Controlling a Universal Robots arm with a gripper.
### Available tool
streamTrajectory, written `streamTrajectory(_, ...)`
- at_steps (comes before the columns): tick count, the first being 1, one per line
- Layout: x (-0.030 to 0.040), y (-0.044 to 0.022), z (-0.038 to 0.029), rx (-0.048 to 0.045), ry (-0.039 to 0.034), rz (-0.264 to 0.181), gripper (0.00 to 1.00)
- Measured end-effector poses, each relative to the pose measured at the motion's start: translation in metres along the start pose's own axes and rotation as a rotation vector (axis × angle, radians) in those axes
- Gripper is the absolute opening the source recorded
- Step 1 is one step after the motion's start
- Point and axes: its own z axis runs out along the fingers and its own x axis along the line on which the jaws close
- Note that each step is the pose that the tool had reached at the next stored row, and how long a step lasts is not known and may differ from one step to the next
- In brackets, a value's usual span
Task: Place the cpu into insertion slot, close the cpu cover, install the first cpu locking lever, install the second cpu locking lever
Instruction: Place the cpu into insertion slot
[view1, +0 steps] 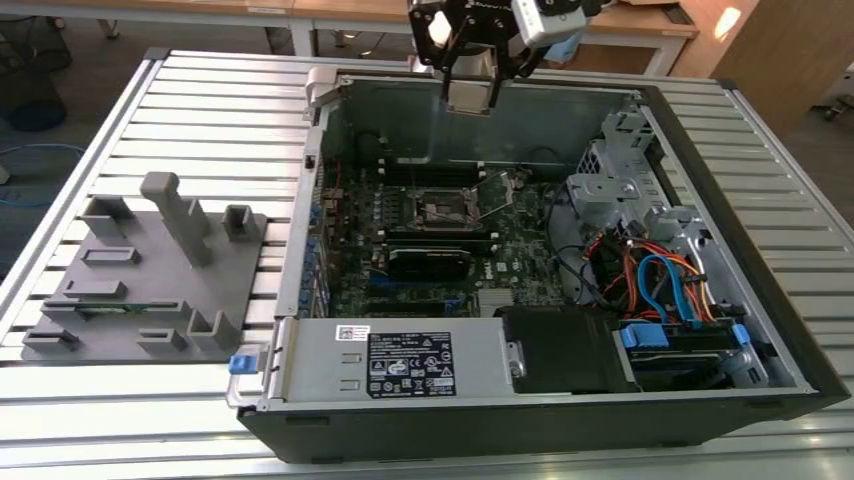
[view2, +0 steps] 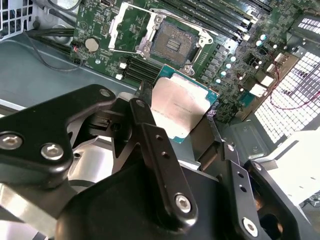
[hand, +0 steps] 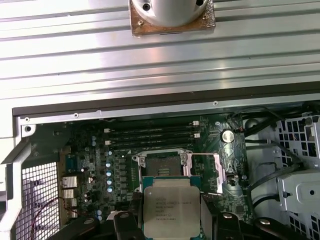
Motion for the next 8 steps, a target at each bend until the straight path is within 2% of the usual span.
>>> streamTrajectory(8, 0.0, 0.0, 0.0, -0.0002, -0.0007, 0.008, 0.54)
